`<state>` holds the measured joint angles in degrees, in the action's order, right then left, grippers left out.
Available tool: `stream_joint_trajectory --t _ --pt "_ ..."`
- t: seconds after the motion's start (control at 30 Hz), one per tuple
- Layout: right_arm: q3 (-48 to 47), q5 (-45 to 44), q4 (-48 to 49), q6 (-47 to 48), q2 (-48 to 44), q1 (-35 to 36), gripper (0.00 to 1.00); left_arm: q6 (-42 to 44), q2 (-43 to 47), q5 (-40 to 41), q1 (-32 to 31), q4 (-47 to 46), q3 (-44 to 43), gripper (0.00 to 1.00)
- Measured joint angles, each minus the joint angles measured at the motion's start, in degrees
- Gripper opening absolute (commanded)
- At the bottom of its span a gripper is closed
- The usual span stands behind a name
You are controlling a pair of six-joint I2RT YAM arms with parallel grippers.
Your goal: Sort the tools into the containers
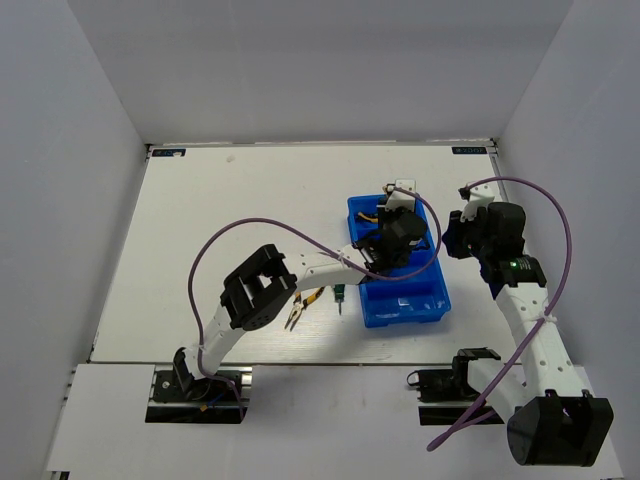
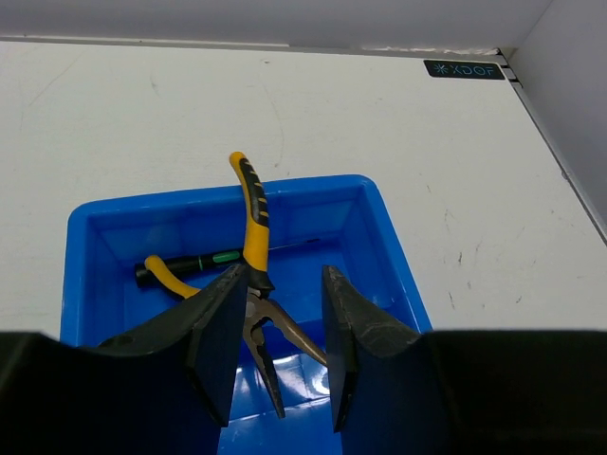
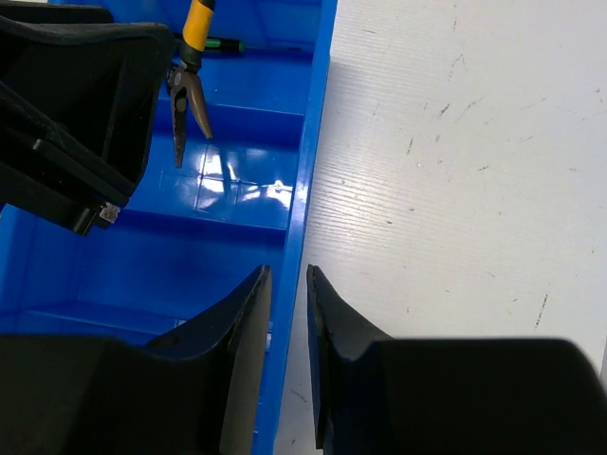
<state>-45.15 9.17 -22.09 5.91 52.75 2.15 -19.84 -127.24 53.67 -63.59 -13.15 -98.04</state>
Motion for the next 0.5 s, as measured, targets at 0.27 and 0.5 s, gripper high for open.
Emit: stream_joint_trajectory --t 0.27,0.5 --pt "0.0 0.2 0.0 0.0 0.0 -0.3 0.28 1.0 0.5 -1.4 0.0 -0.2 0.2 0.47" --pt "0.0 0.3 0.0 -0.2 0.0 -0.3 0.28 -0.6 0.8 -2.8 0.5 5.4 -1.9 0.57"
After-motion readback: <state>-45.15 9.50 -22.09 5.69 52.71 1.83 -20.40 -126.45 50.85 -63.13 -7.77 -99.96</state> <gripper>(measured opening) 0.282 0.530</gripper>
